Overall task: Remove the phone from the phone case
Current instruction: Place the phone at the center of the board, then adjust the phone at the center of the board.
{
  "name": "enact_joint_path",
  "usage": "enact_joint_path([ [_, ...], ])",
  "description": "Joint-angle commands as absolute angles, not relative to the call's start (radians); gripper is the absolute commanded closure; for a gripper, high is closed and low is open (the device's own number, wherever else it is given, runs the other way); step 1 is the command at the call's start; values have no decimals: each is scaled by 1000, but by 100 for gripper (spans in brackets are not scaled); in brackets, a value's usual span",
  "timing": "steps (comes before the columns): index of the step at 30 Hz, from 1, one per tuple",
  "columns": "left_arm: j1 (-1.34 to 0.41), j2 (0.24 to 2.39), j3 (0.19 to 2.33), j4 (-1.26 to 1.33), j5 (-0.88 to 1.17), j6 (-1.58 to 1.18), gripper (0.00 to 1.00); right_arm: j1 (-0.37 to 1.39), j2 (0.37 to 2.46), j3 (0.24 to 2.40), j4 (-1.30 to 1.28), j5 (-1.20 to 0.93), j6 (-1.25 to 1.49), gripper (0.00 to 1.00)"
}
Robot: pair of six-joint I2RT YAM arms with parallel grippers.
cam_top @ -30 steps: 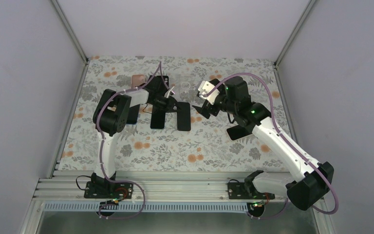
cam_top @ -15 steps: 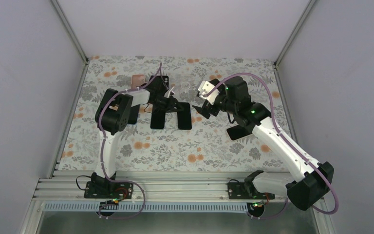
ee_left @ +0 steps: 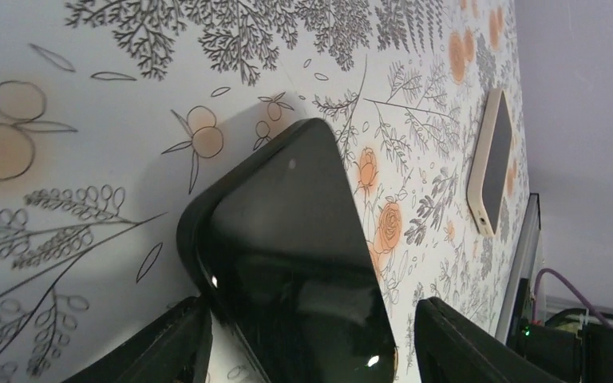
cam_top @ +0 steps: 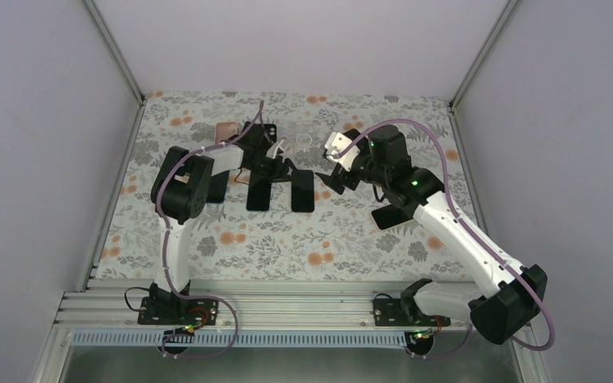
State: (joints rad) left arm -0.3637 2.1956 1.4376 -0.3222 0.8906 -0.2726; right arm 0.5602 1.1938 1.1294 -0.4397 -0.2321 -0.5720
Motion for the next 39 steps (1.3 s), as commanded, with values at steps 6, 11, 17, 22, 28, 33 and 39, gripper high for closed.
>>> enact_joint_path([
  [6,-366,2056,1402,-328,813,-235,20,523,1174,1132,-459,-204,-548,1],
  [11,-368,2004,1400,-343,782,-195,1,470,1163,1125,-533,-202,-528,1],
  [17,-370,1944,1432,-391,757,-122,0,350,1146,1086,-697,-243,-594,1],
  [22,-371,1911,1465,-437,770,-70,0,219,1131,999,-811,-269,-771,1],
  [28,-373,1898,1483,-449,801,-71,0,73,1152,897,-860,-246,-1005,1],
  [33,-376,1878,1486,-449,789,-62,0,-24,1216,847,-843,-202,-1083,1],
  [39,-376,1856,1478,-442,785,-67,0,-142,1257,765,-835,-141,-1144,4],
])
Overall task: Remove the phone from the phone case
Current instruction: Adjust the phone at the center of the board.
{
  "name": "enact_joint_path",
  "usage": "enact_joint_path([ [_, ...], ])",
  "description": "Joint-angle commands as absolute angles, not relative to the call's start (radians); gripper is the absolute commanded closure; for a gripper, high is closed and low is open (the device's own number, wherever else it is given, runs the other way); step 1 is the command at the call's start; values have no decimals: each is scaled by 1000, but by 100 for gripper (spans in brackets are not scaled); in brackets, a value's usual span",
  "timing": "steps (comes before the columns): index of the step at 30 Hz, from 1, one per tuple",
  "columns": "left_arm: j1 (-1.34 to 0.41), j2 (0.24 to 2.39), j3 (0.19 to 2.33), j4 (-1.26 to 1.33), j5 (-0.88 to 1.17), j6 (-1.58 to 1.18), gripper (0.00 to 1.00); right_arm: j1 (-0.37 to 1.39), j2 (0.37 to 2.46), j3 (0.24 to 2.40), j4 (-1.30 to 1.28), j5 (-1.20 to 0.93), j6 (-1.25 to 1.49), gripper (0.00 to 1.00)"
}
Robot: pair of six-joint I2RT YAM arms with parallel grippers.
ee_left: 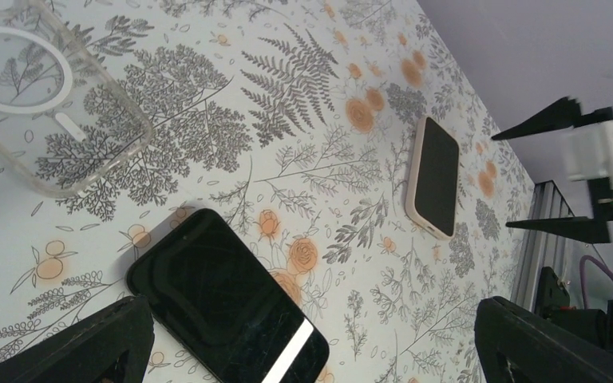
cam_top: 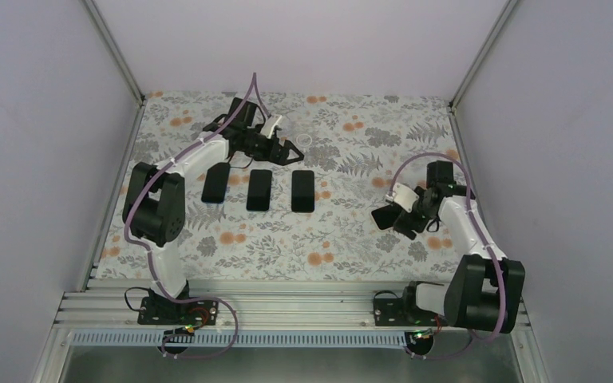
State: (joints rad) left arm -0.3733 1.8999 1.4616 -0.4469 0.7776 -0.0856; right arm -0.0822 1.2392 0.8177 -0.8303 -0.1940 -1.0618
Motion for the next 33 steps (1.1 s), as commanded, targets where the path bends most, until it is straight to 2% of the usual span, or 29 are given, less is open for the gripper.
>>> enact_joint_path([
  [1,-376,1859,1480,-440,788,-69,0,-158,1260,752,-826,-130,-1149,10],
  [4,-376,1865,1490,-438,797,-78,0,-211,1278,737,-810,-111,-1154,26],
  [10,-374,1867,1497,-428,808,-89,0,-266,1369,732,-791,-76,-1126,52],
  [19,-368,1846,1497,-422,818,-100,0,-274,1518,795,-683,-62,-972,73],
  [26,-359,1846,1498,-410,830,-115,0,-263,1654,905,-644,-91,-873,83],
  [33,-347,1855,1504,-410,837,-123,0,-170,1773,1015,-621,-154,-780,80],
])
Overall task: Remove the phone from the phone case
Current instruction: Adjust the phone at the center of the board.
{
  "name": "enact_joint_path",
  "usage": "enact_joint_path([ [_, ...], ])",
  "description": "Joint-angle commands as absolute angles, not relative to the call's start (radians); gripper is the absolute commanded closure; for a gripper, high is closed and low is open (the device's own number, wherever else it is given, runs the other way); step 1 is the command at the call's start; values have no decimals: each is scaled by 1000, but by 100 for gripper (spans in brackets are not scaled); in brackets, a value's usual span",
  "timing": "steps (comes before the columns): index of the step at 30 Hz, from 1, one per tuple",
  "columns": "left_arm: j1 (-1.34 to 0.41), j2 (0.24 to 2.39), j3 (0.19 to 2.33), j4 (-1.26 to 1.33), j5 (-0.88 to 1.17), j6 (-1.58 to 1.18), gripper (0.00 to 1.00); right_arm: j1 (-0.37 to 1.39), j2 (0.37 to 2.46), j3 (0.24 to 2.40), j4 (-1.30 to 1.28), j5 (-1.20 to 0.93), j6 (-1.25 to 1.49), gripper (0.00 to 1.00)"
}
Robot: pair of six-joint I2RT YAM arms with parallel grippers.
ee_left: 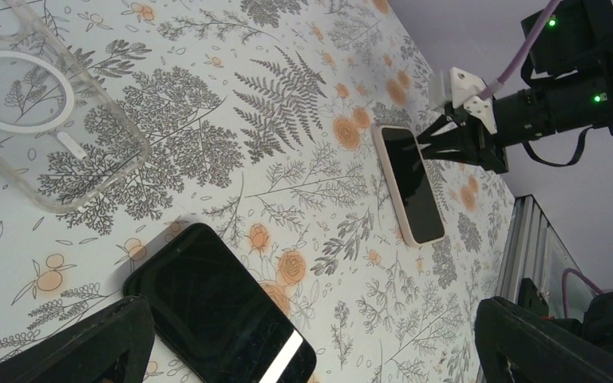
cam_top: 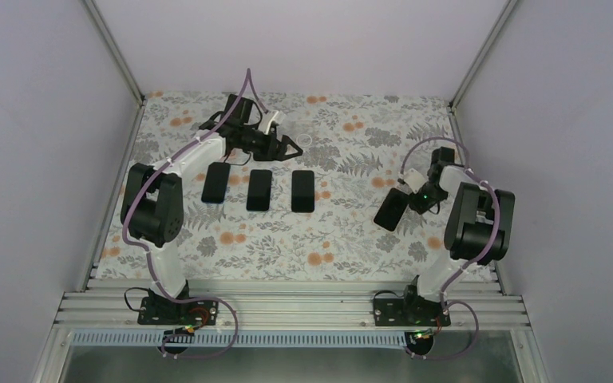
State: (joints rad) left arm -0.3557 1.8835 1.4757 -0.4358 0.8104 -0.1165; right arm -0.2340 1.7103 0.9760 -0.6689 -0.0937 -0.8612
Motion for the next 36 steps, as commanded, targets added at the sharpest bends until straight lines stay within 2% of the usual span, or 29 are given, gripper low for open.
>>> enact_joint_path([
  [1,-347,1858,1505,-409,839,-124,0,-149,1788,1032,-621,-165,-764,80],
  [7,-336,1861,1509,-413,838,-125,0,-6,1856,1106,-636,-217,-693,75],
  [11,-333,1850,1497,-410,832,-122,0,53,1863,1145,-663,-264,-665,63],
  [13,-330,1846,1493,-410,830,-121,0,65,1841,1152,-683,-293,-662,52],
  [18,-328,1833,1491,-401,827,-121,0,66,1748,1132,-753,-334,-679,5],
  [19,-330,1833,1492,-400,828,-119,0,66,1725,1122,-764,-337,-684,0],
  [27,-331,1841,1520,-433,854,-71,0,82,1582,1010,-855,-295,-855,1],
  [36,-336,1815,1507,-445,888,-16,0,115,1610,967,-863,-150,-1007,1],
])
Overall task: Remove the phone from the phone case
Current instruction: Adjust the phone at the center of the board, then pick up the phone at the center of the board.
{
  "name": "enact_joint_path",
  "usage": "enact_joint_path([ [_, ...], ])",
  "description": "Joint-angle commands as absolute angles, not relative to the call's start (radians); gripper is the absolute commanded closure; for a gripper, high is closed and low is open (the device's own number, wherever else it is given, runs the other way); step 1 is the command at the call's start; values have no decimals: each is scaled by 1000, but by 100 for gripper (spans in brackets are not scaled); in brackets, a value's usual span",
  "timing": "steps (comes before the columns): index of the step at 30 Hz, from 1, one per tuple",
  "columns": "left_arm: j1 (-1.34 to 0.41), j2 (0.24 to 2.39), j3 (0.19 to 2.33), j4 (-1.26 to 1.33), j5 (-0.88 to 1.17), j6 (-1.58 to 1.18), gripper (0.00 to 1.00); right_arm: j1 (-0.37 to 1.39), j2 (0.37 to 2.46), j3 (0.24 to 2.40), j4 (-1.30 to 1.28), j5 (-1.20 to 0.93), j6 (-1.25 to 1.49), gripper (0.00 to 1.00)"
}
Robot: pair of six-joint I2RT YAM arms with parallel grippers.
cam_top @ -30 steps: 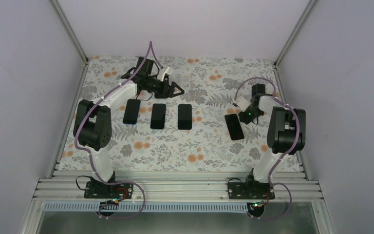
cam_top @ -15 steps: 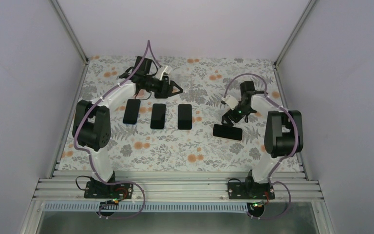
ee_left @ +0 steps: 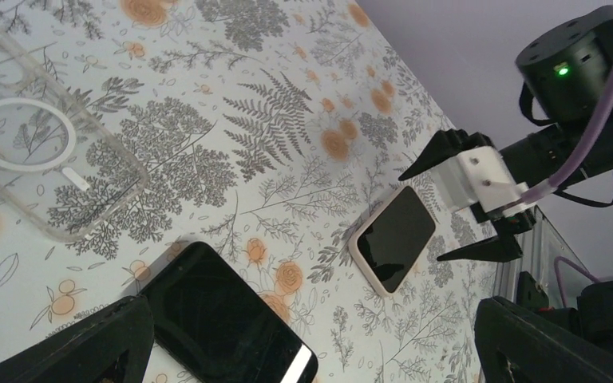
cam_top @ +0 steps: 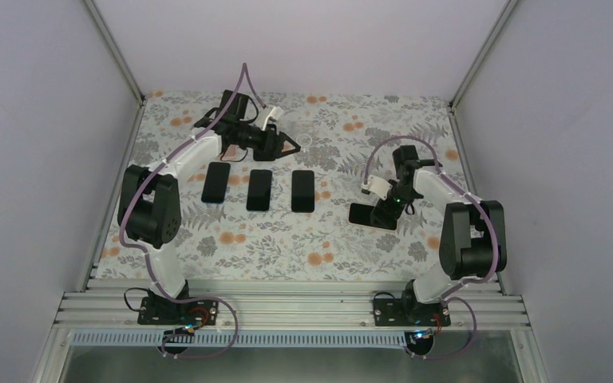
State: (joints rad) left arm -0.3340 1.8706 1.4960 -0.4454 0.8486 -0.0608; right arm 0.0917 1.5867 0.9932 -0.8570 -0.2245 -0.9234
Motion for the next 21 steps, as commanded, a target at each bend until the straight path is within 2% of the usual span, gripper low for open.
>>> enact_joint_path([
  [1,-336,1814,1506,-446,888,-14,0,121,1617,960,-854,-132,-1013,1],
  [13,-337,1817,1504,-443,912,-17,0,169,1713,959,-819,-45,-1079,0],
  [19,-337,1813,1498,-442,910,-14,0,185,1759,960,-795,0,-1089,2],
  [21,-336,1814,1497,-441,910,-14,0,189,1764,962,-797,-2,-1087,5],
])
